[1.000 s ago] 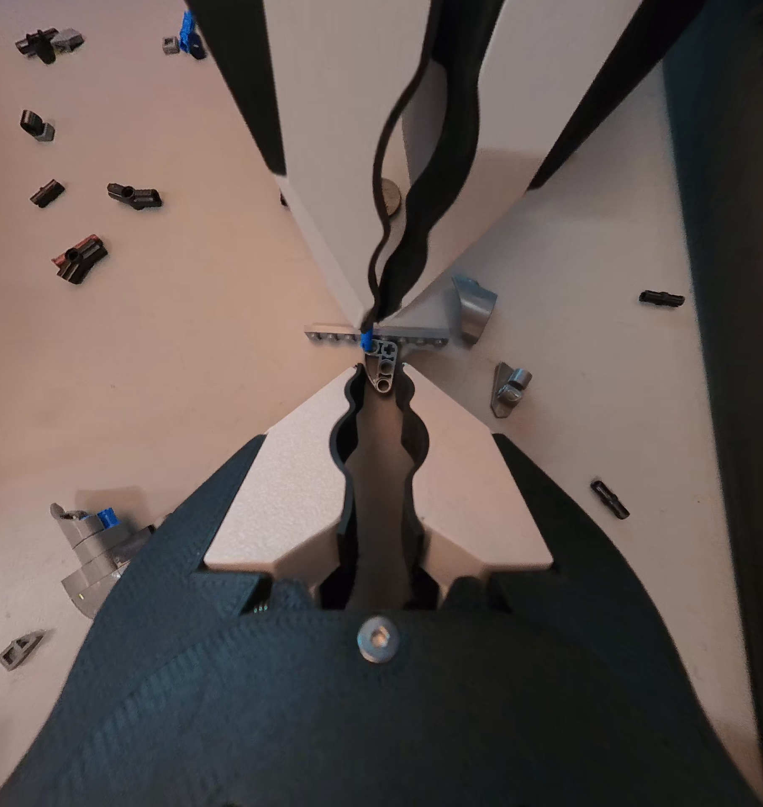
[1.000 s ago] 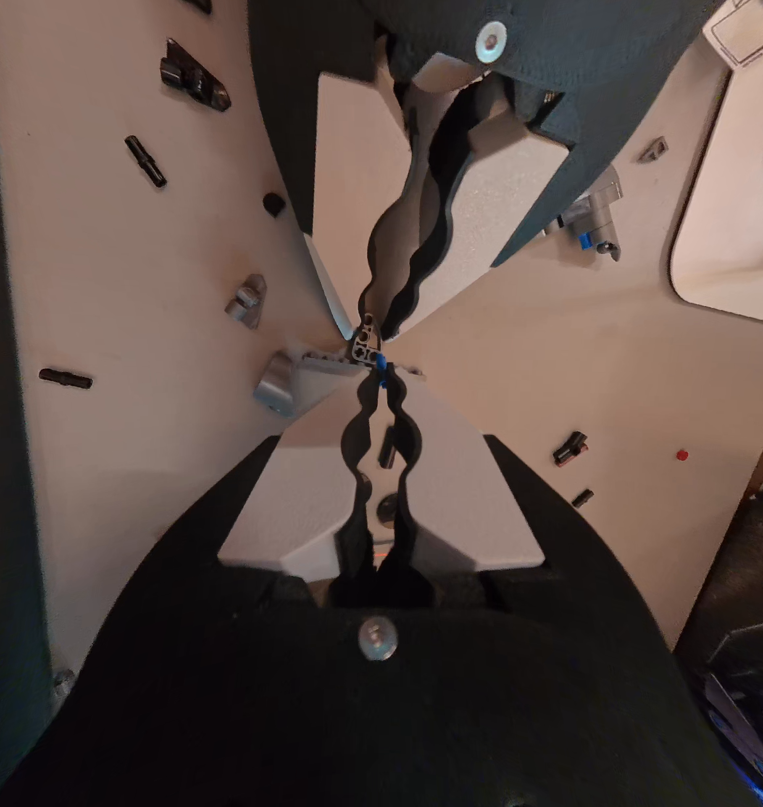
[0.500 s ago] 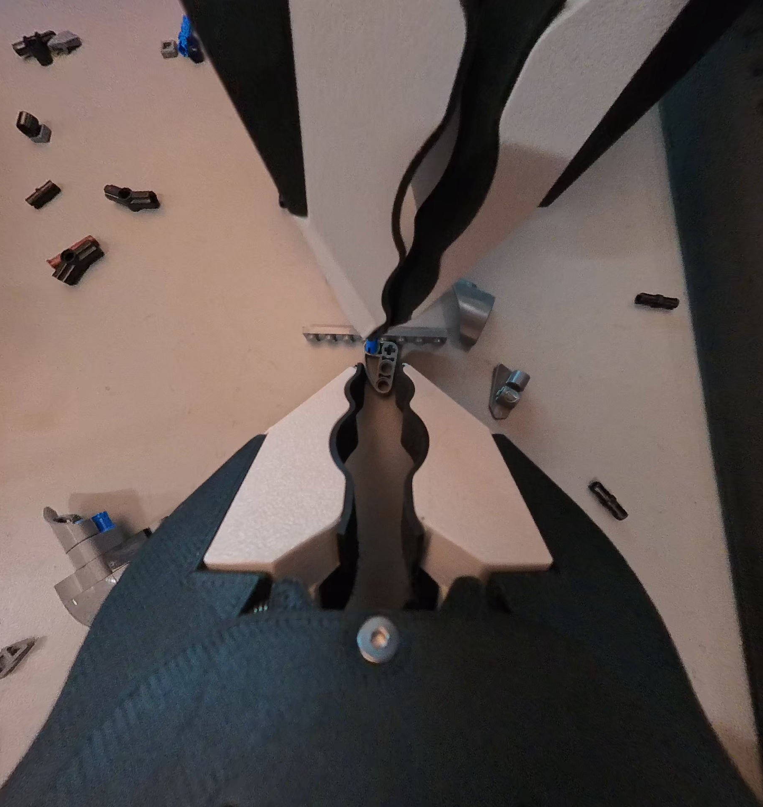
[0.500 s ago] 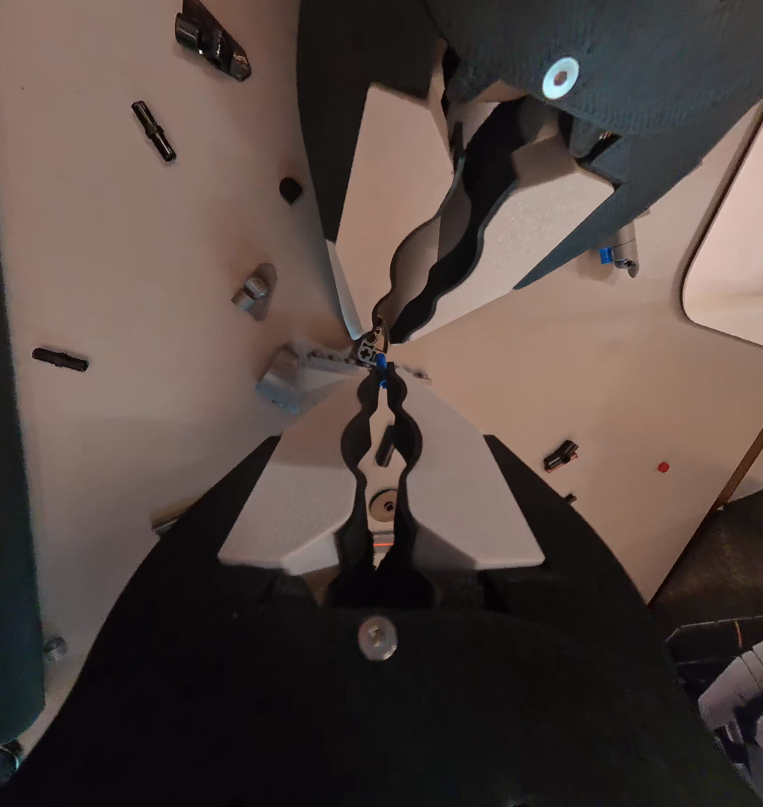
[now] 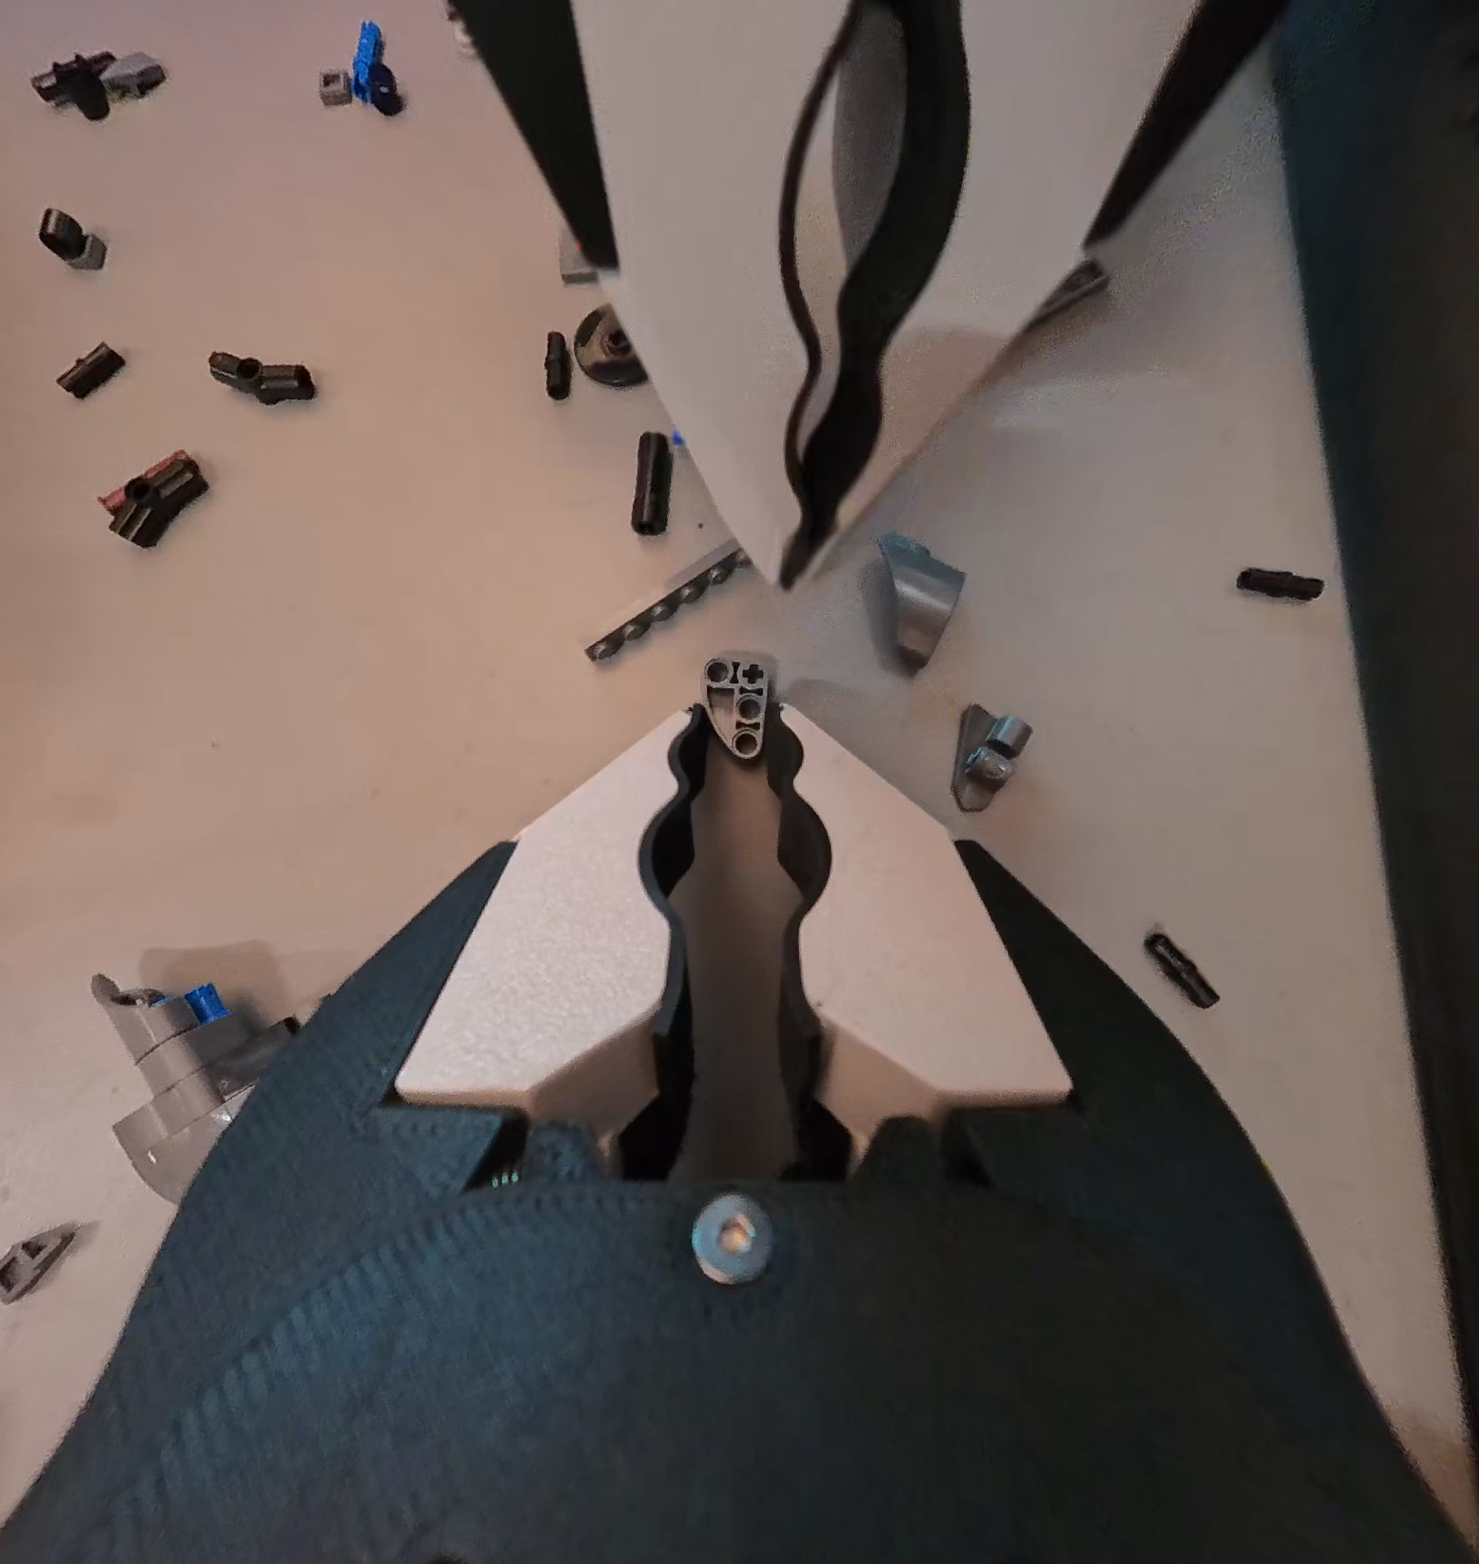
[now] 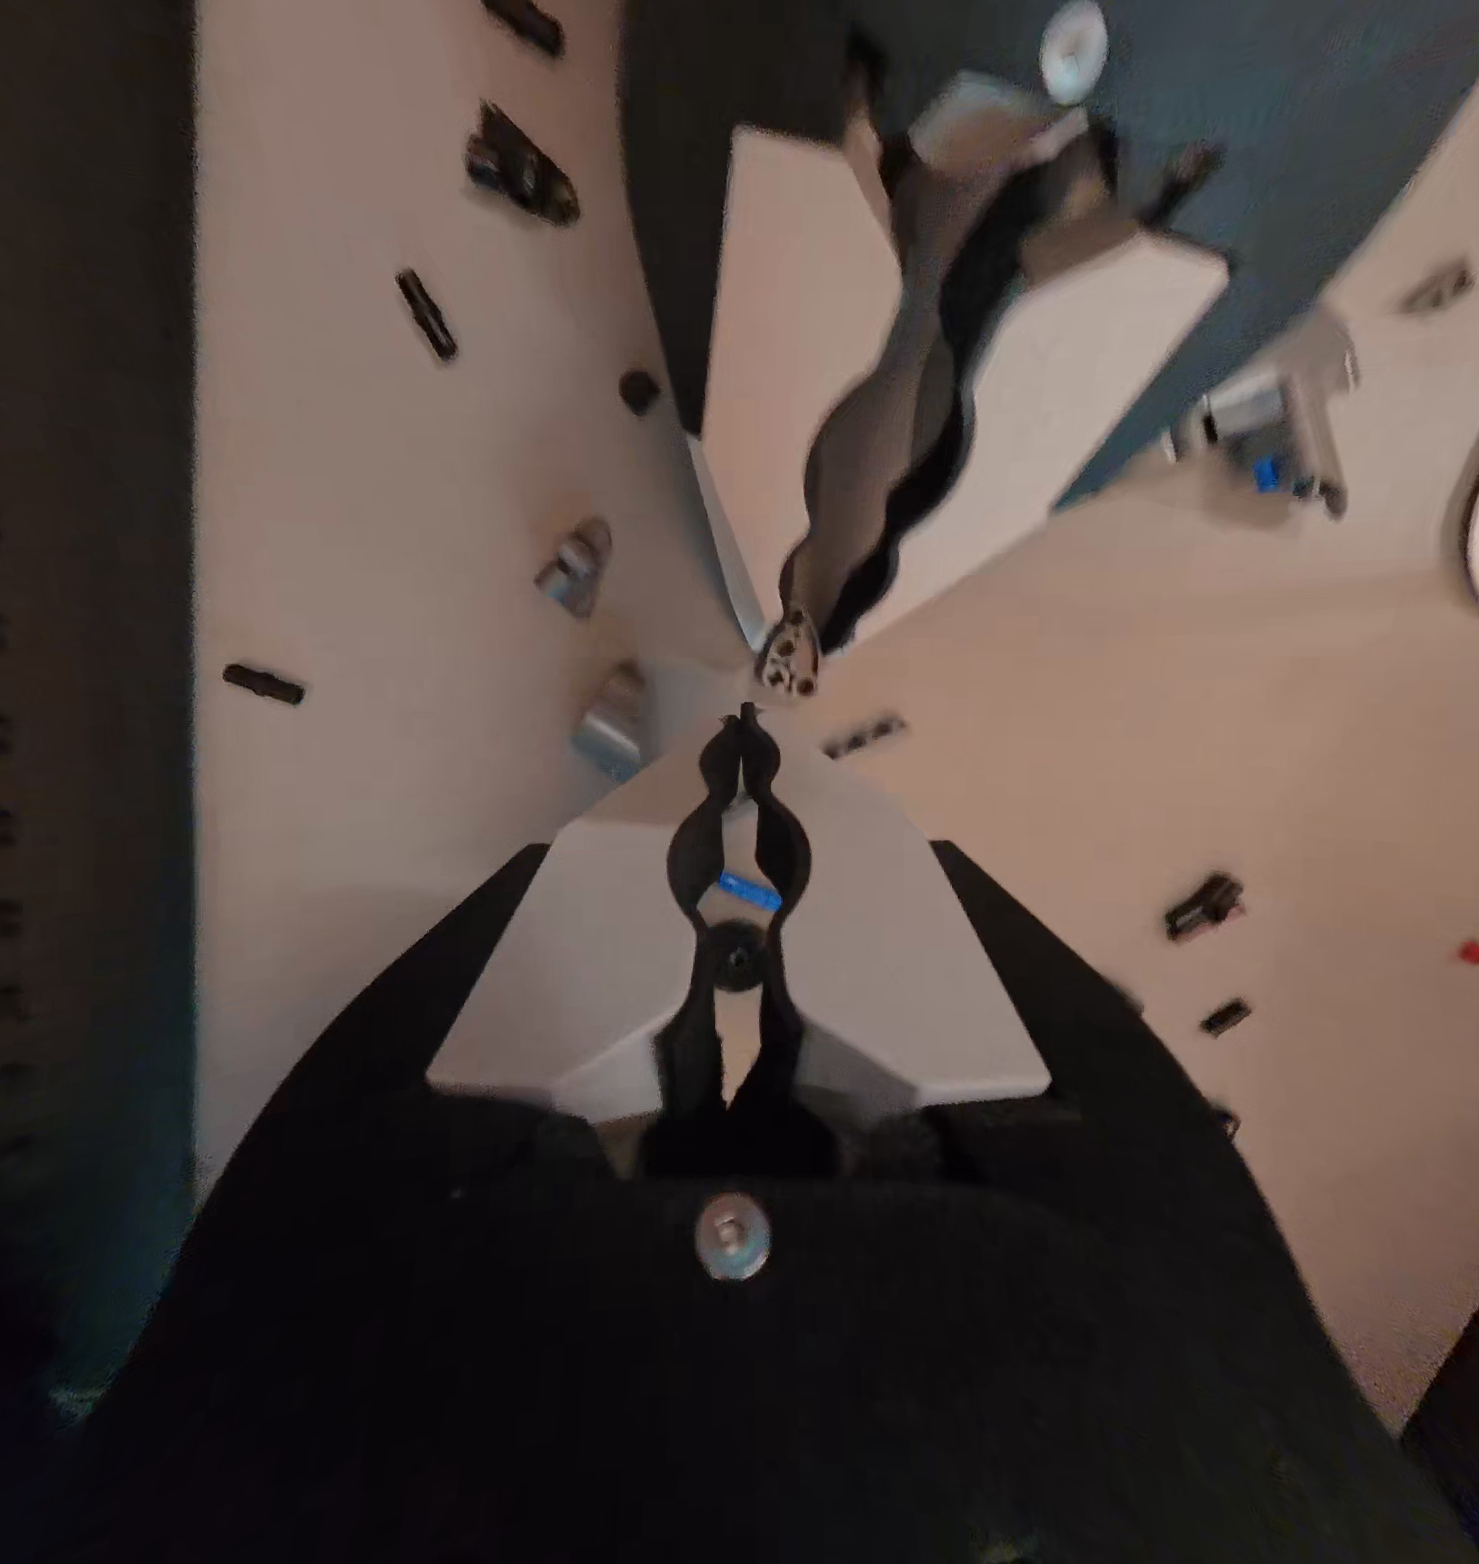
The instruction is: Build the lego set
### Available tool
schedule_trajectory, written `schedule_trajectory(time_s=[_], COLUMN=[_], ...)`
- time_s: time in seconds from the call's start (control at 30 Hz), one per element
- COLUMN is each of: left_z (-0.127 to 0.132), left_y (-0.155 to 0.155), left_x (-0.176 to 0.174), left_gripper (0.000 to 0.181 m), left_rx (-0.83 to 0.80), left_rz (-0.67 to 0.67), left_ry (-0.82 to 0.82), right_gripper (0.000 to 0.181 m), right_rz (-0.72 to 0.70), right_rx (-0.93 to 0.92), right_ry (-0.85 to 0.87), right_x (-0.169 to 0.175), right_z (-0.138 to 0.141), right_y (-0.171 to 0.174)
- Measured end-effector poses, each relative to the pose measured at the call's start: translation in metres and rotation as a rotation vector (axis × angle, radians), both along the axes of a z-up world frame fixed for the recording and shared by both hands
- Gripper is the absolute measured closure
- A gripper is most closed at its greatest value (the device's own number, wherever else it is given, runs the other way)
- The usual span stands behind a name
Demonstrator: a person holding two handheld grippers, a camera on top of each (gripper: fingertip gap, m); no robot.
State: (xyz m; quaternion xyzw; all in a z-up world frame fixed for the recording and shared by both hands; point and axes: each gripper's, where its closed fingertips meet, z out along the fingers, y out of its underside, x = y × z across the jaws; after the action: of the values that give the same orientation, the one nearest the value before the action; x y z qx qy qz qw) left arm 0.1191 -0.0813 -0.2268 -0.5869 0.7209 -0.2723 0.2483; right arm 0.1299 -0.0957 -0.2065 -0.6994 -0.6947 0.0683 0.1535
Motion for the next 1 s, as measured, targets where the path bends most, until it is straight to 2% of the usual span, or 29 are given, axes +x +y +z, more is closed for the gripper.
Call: schedule_trajectory(time_s=[0.2, 0.4, 0.47, 0.63, 0.73, 0.87, 1.0], left_z=[0.0, 0.0, 0.001, 0.0, 0.0, 0.0, 0.0], left_y=[-0.001, 0.002, 0.004, 0.0, 0.0, 0.002, 0.007], left_x=[0.0, 0.006, 0.005, 0.006, 0.005, 0.008, 0.009], left_gripper=[0.167, 0.159, 0.154, 0.168, 0.168, 0.168, 0.165], left_rx=[-0.019, -0.007, 0.028, 0.036, 0.063, 0.052, 0.034], left_rz=[0.004, 0.06, 0.068, 0.072, 0.093, 0.119, 0.144], left_ry=[-0.012, -0.03, -0.04, -0.051, -0.057, -0.054, -0.05], right_gripper=[0.181, 0.17, 0.169, 0.164, 0.165, 0.165, 0.159], right_rz=[-0.163, -0.189, -0.19, -0.183, -0.164, -0.167, -0.179], right_rx=[0.026, -0.009, -0.014, 0.05, 0.107, 0.1, 0.101], right_ry=[0.125, 0.06, 0.13, 0.314, 0.379, 0.448, 0.428], right_x=[0.033, 0.054, 0.052, 0.042, 0.04, 0.04, 0.038], right_z=[0.02, -0.02, -0.019, -0.013, -0.014, -0.003, -0.007], right_y=[0.009, 0.006, 0.006, 0.013, 0.015, 0.006, -0.004])
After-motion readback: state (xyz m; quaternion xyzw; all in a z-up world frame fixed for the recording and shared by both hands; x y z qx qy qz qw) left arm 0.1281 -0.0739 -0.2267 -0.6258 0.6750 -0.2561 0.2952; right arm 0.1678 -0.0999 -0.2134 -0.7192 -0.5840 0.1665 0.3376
